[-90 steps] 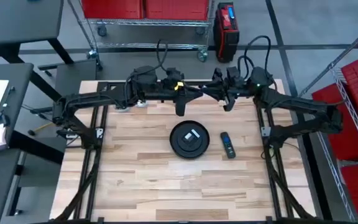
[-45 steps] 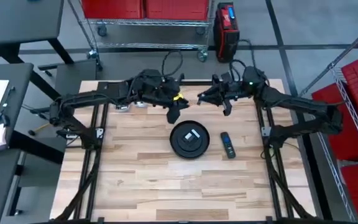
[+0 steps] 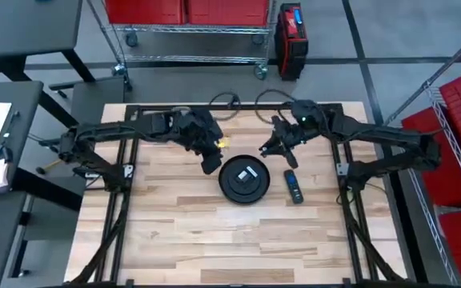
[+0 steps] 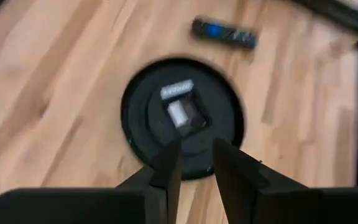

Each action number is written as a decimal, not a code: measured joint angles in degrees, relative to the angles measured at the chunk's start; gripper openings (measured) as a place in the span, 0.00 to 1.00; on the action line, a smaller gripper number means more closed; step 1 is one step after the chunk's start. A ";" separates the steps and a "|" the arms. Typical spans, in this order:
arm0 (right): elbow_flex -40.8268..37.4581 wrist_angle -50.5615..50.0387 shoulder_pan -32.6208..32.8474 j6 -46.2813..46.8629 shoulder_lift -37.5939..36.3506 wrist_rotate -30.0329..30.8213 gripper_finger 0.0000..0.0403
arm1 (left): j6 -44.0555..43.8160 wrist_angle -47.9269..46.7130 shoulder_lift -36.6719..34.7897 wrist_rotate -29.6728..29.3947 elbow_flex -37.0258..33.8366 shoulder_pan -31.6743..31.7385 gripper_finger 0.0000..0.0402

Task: Insert battery
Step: Insert the silver battery into the wall clock battery compartment

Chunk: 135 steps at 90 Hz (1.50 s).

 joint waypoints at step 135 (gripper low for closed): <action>-3.95 10.21 12.96 -29.49 27.28 16.97 0.09 | -19.30 25.19 -23.40 -4.63 -35.12 -16.24 0.18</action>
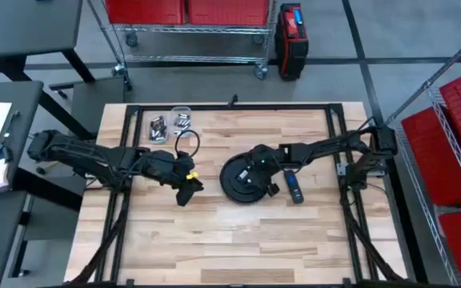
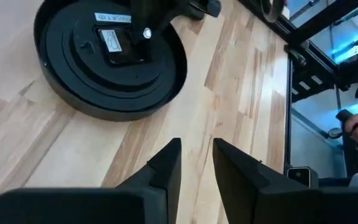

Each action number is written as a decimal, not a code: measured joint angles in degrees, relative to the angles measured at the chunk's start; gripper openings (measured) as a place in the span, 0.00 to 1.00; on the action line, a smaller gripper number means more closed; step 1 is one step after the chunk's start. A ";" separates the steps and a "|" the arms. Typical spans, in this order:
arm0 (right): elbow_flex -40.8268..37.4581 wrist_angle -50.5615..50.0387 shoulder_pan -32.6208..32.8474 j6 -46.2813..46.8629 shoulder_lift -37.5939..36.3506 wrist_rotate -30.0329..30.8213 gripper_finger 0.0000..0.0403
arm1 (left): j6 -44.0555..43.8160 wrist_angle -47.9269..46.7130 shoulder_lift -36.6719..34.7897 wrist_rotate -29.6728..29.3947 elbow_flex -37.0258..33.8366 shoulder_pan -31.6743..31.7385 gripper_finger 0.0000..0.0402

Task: Insert battery
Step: Insert the silver battery into the wall clock battery compartment

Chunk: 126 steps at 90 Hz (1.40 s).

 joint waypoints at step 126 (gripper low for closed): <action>-5.42 -18.99 -19.37 31.49 -20.63 -10.23 0.02 | -4.99 27.77 19.29 -5.12 1.61 7.89 0.18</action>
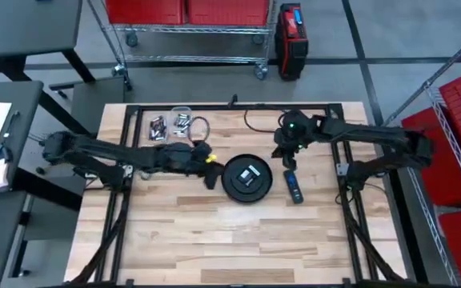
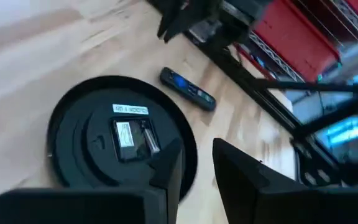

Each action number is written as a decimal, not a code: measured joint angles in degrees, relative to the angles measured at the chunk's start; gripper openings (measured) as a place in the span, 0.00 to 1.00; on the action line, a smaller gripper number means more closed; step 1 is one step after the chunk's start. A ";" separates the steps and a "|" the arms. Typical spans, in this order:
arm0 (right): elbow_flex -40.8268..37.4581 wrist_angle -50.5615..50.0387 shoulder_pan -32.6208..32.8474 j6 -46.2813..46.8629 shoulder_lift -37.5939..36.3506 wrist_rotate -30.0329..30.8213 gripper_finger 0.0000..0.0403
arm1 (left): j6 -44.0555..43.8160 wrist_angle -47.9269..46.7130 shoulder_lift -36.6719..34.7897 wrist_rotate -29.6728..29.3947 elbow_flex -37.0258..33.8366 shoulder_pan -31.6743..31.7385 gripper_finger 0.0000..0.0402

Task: Insert battery
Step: Insert the silver battery into the wall clock battery compartment

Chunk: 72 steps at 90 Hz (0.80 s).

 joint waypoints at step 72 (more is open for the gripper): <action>3.40 4.76 1.65 5.42 11.21 0.05 0.00 | -3.14 -25.95 21.71 -6.76 21.70 -7.41 0.00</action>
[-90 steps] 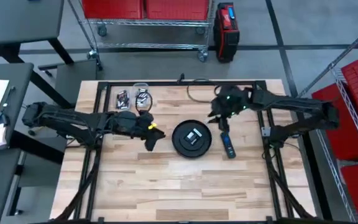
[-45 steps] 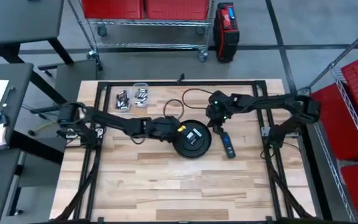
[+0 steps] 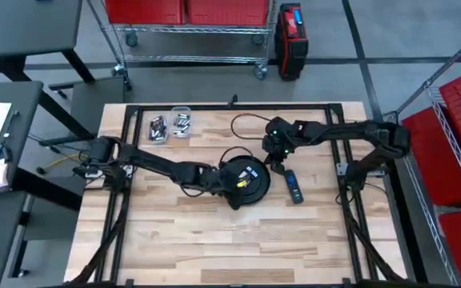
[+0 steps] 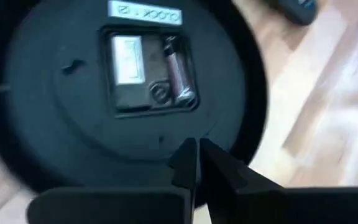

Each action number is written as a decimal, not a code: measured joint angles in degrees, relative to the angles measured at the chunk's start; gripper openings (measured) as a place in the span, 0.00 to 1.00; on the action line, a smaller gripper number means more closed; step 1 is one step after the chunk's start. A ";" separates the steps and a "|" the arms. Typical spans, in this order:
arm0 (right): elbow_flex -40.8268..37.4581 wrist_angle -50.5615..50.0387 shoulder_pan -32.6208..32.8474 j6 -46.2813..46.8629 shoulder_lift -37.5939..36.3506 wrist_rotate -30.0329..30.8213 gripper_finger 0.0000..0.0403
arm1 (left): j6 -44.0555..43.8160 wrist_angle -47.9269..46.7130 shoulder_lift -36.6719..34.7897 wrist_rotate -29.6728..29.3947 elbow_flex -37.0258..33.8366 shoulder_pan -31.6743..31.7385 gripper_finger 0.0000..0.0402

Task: Insert battery
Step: Insert the silver battery into the wall clock battery compartment

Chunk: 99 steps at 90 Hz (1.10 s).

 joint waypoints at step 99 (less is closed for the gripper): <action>0.60 2.97 3.89 8.16 9.33 -0.43 0.00 | 3.09 12.43 7.78 -6.16 -0.65 -0.44 0.00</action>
